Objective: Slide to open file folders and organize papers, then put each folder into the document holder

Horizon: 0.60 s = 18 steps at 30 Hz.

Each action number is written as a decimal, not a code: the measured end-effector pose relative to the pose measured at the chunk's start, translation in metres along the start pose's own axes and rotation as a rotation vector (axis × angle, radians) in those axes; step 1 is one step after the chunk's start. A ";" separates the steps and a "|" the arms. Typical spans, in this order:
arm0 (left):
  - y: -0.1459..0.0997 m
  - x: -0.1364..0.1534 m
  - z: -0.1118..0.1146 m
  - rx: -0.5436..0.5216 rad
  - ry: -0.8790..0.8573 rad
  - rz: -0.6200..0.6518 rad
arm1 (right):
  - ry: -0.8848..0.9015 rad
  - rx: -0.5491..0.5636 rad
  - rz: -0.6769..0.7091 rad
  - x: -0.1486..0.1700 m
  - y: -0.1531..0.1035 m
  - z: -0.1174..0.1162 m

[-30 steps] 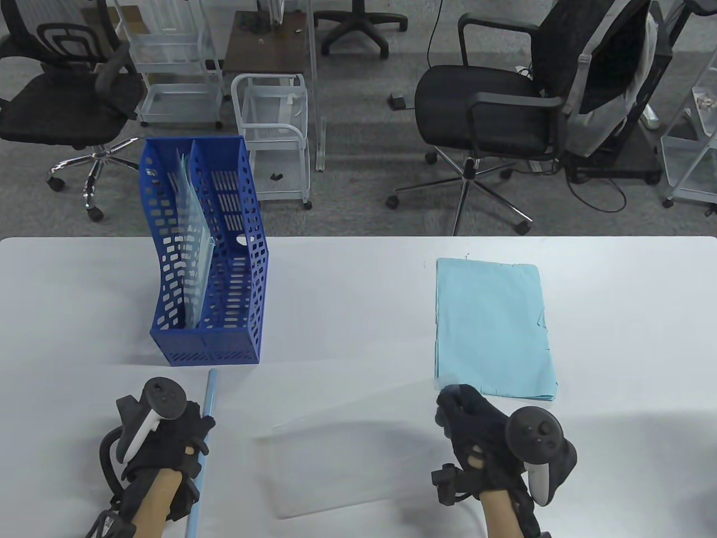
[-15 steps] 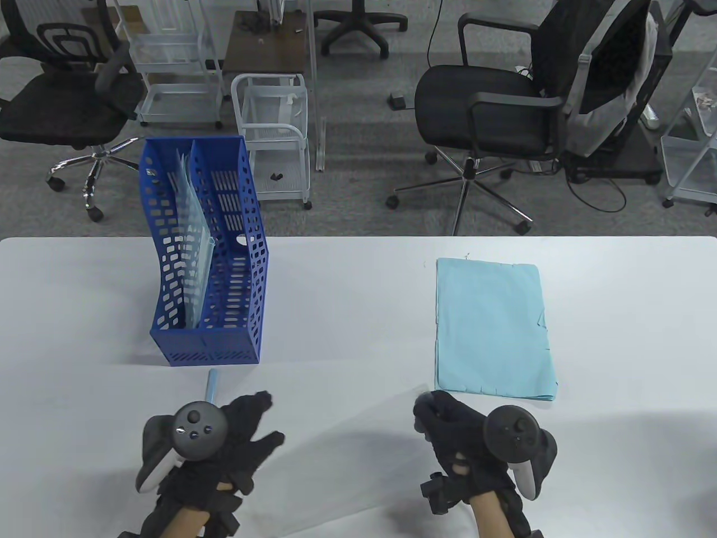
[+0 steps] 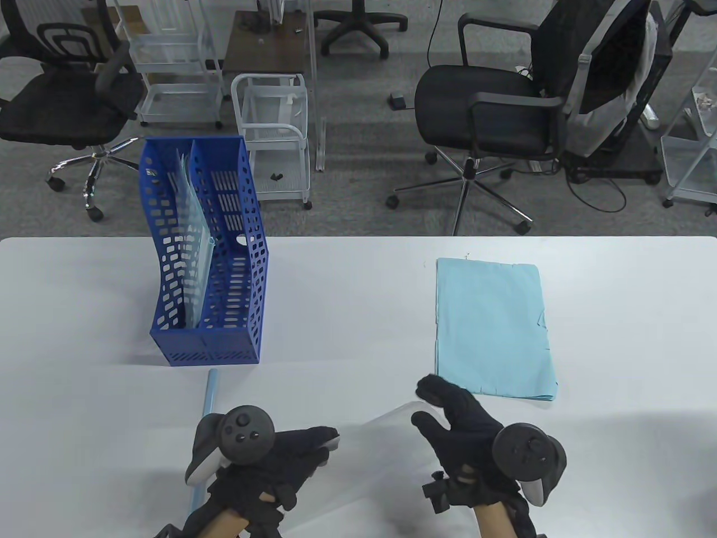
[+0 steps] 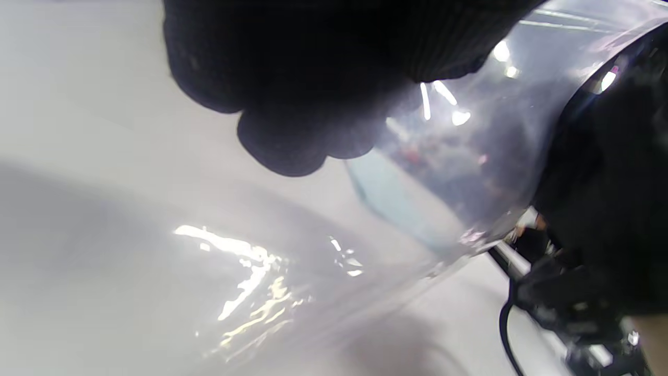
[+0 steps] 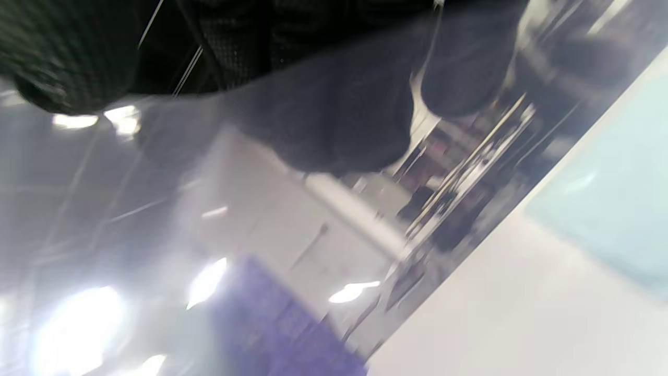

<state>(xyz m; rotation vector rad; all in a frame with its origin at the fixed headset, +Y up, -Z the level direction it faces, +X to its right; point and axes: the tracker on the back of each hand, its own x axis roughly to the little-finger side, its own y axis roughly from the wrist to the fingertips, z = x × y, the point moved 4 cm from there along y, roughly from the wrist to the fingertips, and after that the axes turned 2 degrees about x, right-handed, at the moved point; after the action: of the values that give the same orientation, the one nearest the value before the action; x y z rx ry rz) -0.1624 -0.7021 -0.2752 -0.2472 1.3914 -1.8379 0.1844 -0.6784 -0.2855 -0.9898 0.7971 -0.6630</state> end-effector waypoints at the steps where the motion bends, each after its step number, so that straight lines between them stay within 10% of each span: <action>1: -0.006 0.000 -0.006 -0.048 -0.034 0.027 | 0.025 0.032 -0.033 0.009 0.001 0.007; 9: -0.027 -0.002 -0.034 -0.210 -0.283 0.246 | 0.517 -0.279 -0.194 0.046 0.005 -0.019; 13: -0.029 0.011 -0.038 -0.250 -0.352 0.190 | 0.659 -0.589 -0.163 0.035 -0.001 -0.052; 18: -0.028 0.035 -0.033 -0.318 -0.417 0.026 | 0.554 -0.621 -0.168 0.020 -0.002 -0.064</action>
<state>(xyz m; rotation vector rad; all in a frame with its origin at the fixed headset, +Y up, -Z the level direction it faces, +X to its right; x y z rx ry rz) -0.2180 -0.7003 -0.2739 -0.7272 1.3686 -1.4306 0.1422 -0.7247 -0.3094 -1.4700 1.4744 -0.8747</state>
